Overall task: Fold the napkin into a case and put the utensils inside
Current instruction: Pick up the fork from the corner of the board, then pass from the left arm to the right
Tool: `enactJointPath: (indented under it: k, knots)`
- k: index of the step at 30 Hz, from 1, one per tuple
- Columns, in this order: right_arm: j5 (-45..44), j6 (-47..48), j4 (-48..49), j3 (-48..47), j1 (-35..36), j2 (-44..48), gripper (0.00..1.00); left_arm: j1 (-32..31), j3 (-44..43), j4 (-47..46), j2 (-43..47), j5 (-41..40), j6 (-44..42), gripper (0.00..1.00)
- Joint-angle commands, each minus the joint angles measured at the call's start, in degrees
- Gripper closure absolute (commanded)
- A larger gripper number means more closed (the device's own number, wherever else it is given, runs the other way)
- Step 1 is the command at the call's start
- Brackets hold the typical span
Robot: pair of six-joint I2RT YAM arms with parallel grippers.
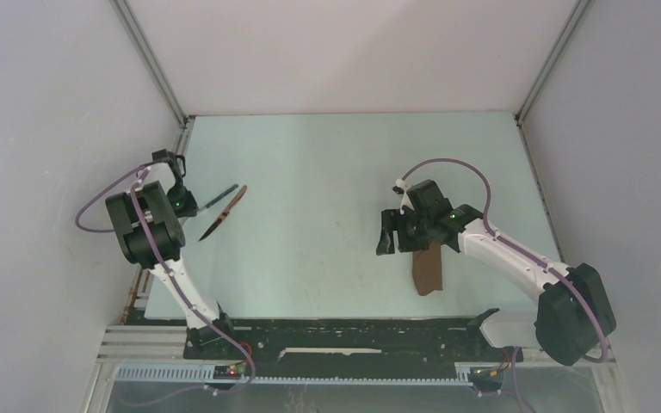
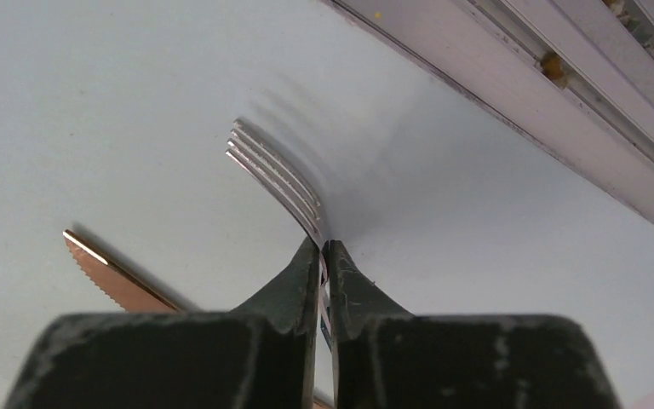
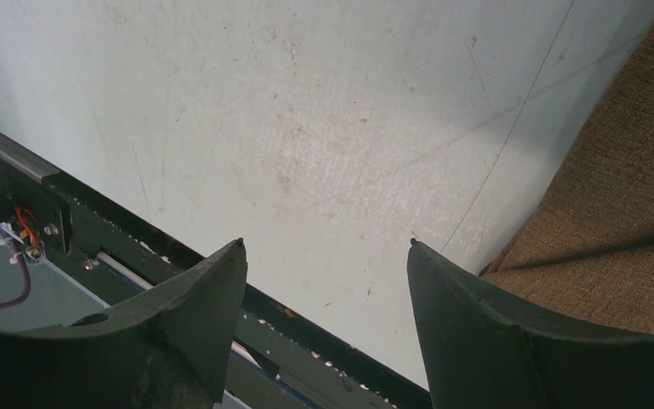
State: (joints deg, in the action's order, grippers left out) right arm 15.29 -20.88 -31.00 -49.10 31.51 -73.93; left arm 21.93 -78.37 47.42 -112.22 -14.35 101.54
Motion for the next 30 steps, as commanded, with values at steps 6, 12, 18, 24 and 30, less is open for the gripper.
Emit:
enactJointPath:
  k: [6, 12, 18, 24, 30]
  knots:
    - [-6.16, 3.04, 1.11, -1.52, 3.39, 6.15, 0.25, -0.33, -8.19, 3.33, 1.91, -0.02, -15.41, 1.00]
    - [-12.68, 9.98, 8.51, -0.72, 11.93, 13.74, 0.24, -3.66, -6.06, 10.26, 13.00, 3.79, -27.54, 1.00]
    - [-7.17, 11.07, 11.18, -6.30, 13.86, 12.63, 0.22, -17.94, -0.57, 14.70, 24.61, 3.27, -42.30, 1.00]
    - [5.32, 10.84, 13.03, -11.67, 16.14, 1.73, 0.25, -37.76, 12.24, 14.29, 30.07, 11.33, -39.93, 1.00]
    - [0.67, 8.46, 15.86, -13.20, 23.82, -7.37, 0.31, -49.87, 19.43, 8.00, 35.44, 13.18, -32.89, 1.00]
